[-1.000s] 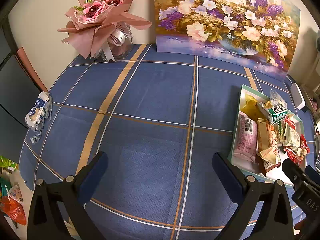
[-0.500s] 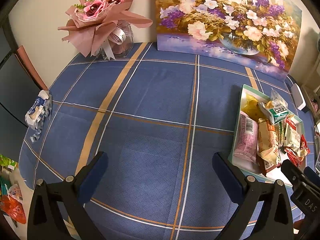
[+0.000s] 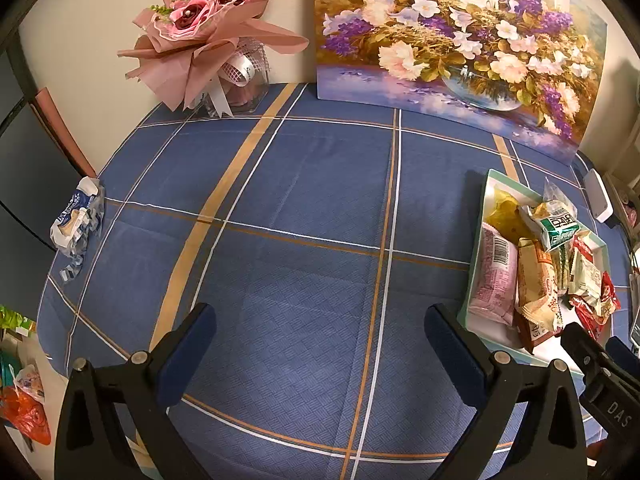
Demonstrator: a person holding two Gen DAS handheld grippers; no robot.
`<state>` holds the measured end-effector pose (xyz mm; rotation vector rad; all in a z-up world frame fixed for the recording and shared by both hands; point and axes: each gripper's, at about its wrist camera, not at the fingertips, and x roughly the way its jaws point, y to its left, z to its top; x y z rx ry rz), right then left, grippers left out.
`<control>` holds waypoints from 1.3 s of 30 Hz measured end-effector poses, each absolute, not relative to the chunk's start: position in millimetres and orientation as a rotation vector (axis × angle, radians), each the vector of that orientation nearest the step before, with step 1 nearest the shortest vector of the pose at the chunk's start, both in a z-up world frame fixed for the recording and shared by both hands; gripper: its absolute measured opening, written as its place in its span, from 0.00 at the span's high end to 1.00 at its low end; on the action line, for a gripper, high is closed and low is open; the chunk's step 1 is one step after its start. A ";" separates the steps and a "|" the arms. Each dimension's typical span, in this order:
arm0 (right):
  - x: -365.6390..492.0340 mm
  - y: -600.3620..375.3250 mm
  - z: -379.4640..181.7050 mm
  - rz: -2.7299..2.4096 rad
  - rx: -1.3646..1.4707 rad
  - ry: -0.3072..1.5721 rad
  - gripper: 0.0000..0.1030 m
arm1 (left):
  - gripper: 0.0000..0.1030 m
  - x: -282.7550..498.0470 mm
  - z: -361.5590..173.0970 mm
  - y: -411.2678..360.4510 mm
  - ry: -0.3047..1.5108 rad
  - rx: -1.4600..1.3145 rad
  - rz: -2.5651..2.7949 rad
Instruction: Organize snacks
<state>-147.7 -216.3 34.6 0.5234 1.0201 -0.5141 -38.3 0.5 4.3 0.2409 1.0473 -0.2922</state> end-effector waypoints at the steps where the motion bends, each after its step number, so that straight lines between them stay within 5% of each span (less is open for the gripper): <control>1: -147.7 -216.3 34.6 -0.514 0.523 1.020 0.00 | 0.00 -38.1 4.3 0.4 1.047 0.241 -0.292; 39: -147.8 -216.1 34.1 -0.512 0.525 1.023 0.00 | 0.00 -40.0 3.5 -1.3 1.050 0.232 -0.305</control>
